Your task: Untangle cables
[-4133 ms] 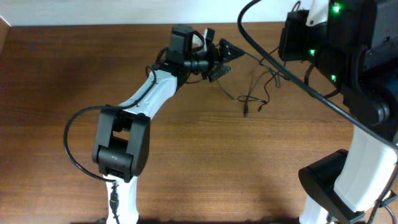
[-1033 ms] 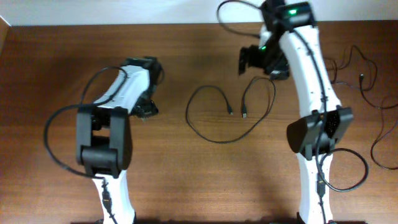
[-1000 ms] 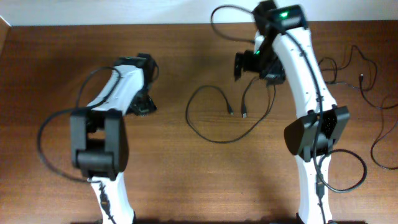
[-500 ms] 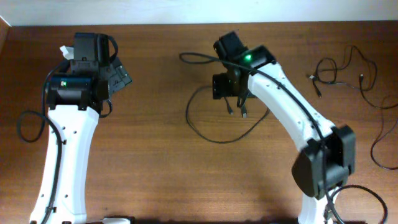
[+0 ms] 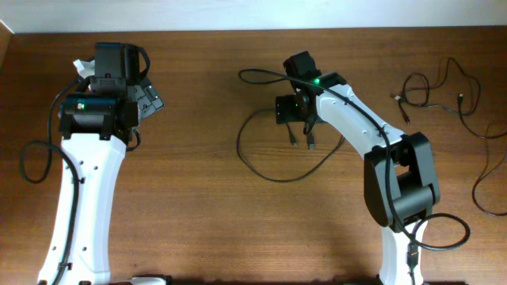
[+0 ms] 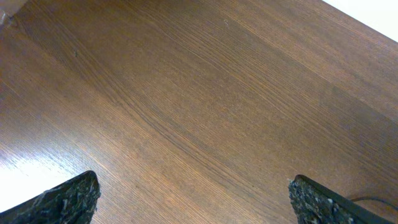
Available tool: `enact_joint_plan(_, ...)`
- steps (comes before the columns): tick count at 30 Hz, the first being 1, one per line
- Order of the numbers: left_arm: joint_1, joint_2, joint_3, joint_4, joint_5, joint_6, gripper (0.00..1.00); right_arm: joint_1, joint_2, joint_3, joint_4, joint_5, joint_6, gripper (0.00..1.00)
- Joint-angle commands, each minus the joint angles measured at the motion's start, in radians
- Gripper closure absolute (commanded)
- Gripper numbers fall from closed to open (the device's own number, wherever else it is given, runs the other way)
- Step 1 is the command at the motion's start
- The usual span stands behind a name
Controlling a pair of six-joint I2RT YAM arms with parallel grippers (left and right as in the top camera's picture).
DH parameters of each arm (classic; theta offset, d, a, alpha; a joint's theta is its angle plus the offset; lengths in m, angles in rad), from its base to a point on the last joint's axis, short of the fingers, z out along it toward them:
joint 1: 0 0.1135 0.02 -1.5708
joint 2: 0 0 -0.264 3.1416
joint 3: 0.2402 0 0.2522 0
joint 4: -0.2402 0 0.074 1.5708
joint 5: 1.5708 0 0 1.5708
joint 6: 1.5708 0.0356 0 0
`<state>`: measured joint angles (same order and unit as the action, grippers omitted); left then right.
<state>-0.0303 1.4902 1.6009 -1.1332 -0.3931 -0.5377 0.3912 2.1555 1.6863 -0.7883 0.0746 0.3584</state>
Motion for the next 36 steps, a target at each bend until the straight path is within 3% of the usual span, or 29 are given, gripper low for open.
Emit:
enact_joint_plan(1,0.001,-0.009,0.001,-0.001,-0.014,0.016,0.01,-0.019,0.022,-0.002,0.0,-0.003,0.018,0.02)
enact_joint_plan(11,0.001,-0.008,0.001,-0.005,-0.014,0.016,0.01,-0.022,0.126,-0.002,0.019,-0.208,0.012,0.02)
enact_joint_plan(16,0.001,-0.008,0.001,-0.005,-0.014,0.016,0.01,0.011,0.175,-0.003,0.018,-0.129,0.017,0.03)
enact_joint_plan(18,0.001,-0.008,0.001,-0.005,-0.014,0.016,0.01,0.026,0.207,-0.003,0.005,-0.095,0.025,0.3)
enact_joint_plan(21,0.001,-0.008,0.001,-0.006,-0.014,0.016,0.01,0.047,0.242,-0.003,-0.04,-0.008,0.077,0.46)
enact_joint_plan(22,0.001,-0.008,0.001,-0.006,-0.014,0.016,0.01,0.047,0.242,-0.003,-0.047,0.014,0.085,0.63)
enact_joint_plan(23,0.001,-0.008,0.001,-0.006,-0.014,0.016,0.01,0.047,0.241,-0.003,-0.062,0.038,0.123,0.88)
enact_joint_plan(24,0.001,-0.008,0.001,-0.006,-0.014,0.016,0.01,0.04,0.241,-0.002,-0.085,0.055,0.154,0.96)
enact_joint_plan(29,0.001,-0.008,0.001,-0.006,-0.014,0.016,0.01,-0.04,0.166,0.002,-0.184,0.074,0.151,0.96)
enact_joint_plan(32,0.001,-0.008,0.001,-0.006,-0.014,0.016,0.01,-0.105,0.025,0.002,-0.268,0.13,0.151,0.96)
enact_joint_plan(36,0.001,-0.008,0.001,-0.006,-0.014,0.016,0.01,-0.219,-0.277,0.003,-0.434,0.14,0.013,0.96)
